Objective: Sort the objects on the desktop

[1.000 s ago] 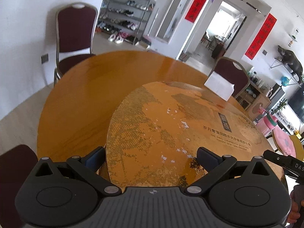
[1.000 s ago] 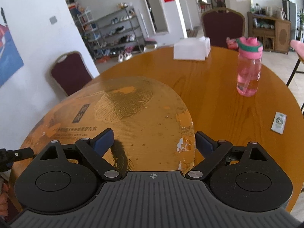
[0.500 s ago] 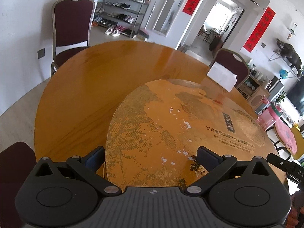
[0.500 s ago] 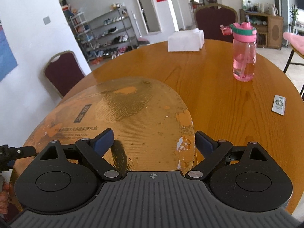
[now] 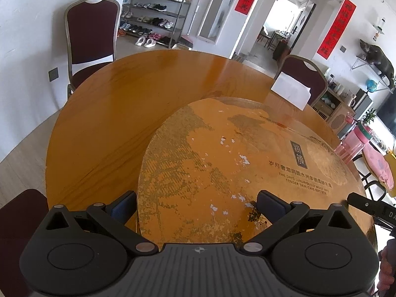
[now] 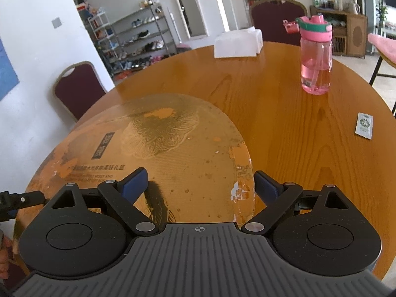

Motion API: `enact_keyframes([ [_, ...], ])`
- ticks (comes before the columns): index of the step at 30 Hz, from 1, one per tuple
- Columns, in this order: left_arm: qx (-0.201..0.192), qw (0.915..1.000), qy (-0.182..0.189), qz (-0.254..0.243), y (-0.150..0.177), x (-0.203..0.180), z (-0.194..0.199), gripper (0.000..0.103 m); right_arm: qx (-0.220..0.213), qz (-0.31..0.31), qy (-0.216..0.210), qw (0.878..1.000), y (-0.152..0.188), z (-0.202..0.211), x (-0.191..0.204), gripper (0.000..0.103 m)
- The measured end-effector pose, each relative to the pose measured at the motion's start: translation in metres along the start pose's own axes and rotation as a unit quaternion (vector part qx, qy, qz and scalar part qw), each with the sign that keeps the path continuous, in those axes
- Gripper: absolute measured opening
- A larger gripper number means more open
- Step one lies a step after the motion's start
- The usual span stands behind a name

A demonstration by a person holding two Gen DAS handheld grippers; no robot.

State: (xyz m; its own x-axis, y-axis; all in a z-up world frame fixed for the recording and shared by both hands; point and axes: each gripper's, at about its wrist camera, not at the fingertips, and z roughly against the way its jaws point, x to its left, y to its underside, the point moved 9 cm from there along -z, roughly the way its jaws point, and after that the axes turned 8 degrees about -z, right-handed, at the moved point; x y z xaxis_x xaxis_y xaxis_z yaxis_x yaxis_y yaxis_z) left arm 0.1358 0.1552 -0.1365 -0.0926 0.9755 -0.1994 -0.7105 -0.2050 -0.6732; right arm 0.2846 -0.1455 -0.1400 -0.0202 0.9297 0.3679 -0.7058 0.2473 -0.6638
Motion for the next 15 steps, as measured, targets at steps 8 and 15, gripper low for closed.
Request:
enact_keyframes([
  [8, 0.005, 1.0000, 0.000, -0.007, 0.0018, -0.0011, -0.0010, 0.101, 0.006, -0.001, 0.004, 1.000, -0.0004, -0.0045, 0.0000, 0.093],
  [15, 0.005, 0.9999, -0.002, -0.014, 0.0038, -0.0020, -0.0040, 0.102, -0.003, 0.003, 0.003, 1.000, 0.0047, -0.0043, -0.0017, 0.093],
])
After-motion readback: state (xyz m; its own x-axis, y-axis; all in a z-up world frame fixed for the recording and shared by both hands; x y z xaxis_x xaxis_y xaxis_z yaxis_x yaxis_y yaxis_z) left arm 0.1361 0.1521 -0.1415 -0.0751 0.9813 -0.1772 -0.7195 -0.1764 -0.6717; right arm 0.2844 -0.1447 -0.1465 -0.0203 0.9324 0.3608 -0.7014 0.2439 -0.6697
